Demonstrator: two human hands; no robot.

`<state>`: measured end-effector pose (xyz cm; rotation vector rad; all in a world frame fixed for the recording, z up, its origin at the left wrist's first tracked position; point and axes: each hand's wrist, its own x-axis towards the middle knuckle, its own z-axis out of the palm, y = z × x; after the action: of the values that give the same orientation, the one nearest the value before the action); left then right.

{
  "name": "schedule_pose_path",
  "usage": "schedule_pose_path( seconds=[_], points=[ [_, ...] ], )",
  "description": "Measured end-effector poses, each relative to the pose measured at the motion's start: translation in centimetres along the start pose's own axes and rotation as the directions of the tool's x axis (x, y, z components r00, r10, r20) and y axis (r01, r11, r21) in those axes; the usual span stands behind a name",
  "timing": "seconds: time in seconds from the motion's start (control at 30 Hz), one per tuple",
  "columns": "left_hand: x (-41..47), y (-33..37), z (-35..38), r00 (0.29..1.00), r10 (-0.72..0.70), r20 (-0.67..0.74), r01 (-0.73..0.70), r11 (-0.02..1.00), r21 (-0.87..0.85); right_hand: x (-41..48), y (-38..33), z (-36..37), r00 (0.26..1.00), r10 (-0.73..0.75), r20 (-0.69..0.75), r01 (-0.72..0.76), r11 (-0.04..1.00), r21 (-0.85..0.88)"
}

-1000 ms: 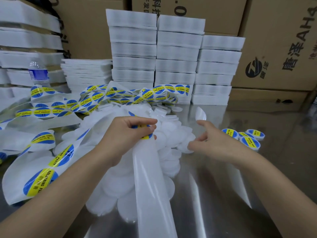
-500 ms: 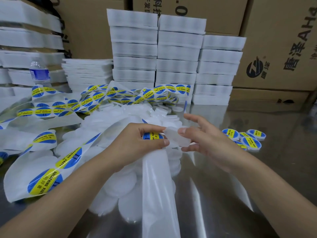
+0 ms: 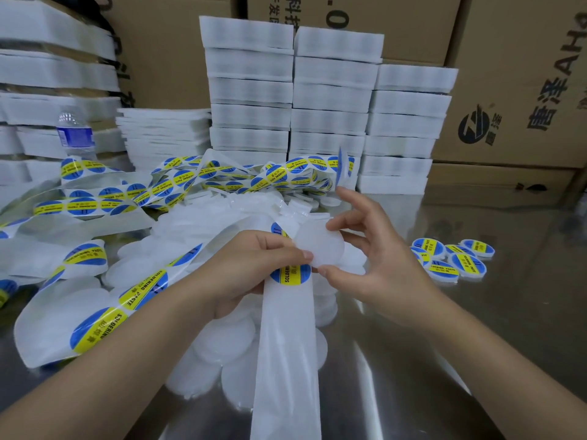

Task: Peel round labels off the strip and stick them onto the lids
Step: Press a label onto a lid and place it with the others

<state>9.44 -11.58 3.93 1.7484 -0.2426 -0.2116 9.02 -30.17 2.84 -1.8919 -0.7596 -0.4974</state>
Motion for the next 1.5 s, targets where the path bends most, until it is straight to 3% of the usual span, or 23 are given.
schedule_pose_path(
  seconds=[0.27,0.5,0.6,0.67,0.73,0.8,0.87,0.93,1.23,1.5],
  points=[
    [0.0,0.2,-0.1,0.999,0.011,-0.041,-0.015,0.997,-0.080,0.0,-0.7,-0.4,0.997,-0.081,0.011,0.082,0.987,-0.136],
    [0.1,0.1,0.0,0.997,-0.007,-0.079,0.005,1.000,-0.022,-0.3,-0.4,-0.8,0.992,-0.114,0.059,0.127,0.947,-0.296],
    [0.2,0.1,0.1,0.994,-0.003,-0.107,0.002,1.000,-0.007,-0.3,-1.0,-0.7,0.987,-0.161,-0.014,0.149,0.942,-0.299],
    [0.2,0.1,0.1,0.993,0.000,-0.121,-0.001,1.000,-0.007,-0.1,-1.4,-0.7,0.982,-0.162,-0.100,0.139,0.969,-0.207],
    [0.3,0.0,0.0,0.992,-0.003,-0.126,0.001,1.000,-0.013,0.4,-1.7,-0.8,0.985,-0.042,-0.166,0.051,0.998,0.047],
    [0.2,0.0,0.0,0.994,-0.005,-0.110,0.005,1.000,-0.004,0.8,-1.7,-1.0,0.969,0.187,-0.163,-0.136,0.949,0.284],
    [0.2,0.0,-0.1,0.996,-0.004,-0.090,0.004,1.000,0.005,1.1,-1.2,-1.1,0.911,0.396,-0.111,-0.336,0.872,0.356],
    [0.1,0.1,-0.1,0.997,0.000,-0.079,0.000,1.000,0.001,1.1,-0.9,-1.2,0.855,0.511,-0.087,-0.453,0.818,0.354],
    [0.2,0.0,-0.3,0.998,0.013,-0.062,-0.014,1.000,-0.011,1.2,-0.7,-1.0,0.783,0.619,-0.057,-0.565,0.747,0.351],
    [0.2,0.1,-0.3,0.998,0.011,-0.067,-0.012,1.000,-0.016,1.2,-0.7,-1.0,0.771,0.634,-0.058,-0.577,0.736,0.354]
  ],
)
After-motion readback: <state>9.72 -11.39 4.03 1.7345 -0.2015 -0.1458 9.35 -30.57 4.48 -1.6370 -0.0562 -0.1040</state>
